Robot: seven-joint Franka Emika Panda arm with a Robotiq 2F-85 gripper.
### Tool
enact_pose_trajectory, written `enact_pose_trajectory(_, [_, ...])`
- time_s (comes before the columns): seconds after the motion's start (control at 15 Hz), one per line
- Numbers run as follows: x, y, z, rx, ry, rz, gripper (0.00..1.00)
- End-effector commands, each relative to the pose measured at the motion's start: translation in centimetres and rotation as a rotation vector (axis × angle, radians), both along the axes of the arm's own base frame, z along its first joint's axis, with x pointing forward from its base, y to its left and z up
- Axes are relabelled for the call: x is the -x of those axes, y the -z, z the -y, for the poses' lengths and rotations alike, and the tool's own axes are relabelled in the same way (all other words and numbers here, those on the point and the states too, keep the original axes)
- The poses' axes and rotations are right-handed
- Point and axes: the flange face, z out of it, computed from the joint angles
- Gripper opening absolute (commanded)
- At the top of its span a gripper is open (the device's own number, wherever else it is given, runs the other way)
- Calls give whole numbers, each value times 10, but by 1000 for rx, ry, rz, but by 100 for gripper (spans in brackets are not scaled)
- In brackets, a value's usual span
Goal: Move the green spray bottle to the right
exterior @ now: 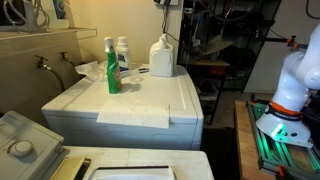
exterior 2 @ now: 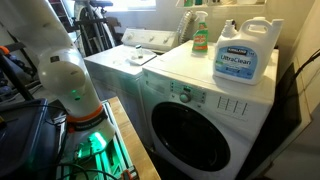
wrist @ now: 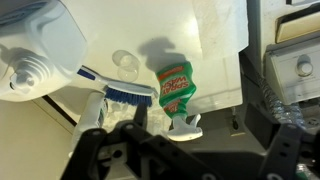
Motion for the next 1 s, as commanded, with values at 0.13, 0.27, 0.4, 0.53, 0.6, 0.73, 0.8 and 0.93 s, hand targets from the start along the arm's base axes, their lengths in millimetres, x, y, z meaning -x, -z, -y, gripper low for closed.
enact_pose_trajectory(0.13, [2,-1,-9,59,121,-117,100])
enact_pose_trajectory(0.27, [-12,4,-35,112,214,-160,100])
enact_pose_trajectory(0.4, [-13,13,-54,155,292,-224,100])
enact_pose_trajectory(0.53, [-21,27,-67,189,365,-294,100])
enact_pose_trajectory(0.6, [-27,35,-71,196,400,-336,100])
enact_pose_trajectory(0.73, [-45,51,-67,200,477,-409,100])
enact_pose_trajectory(0.8, [-53,57,-64,206,524,-433,100])
enact_pose_trajectory(0.93, [-42,58,-65,207,490,-419,100])
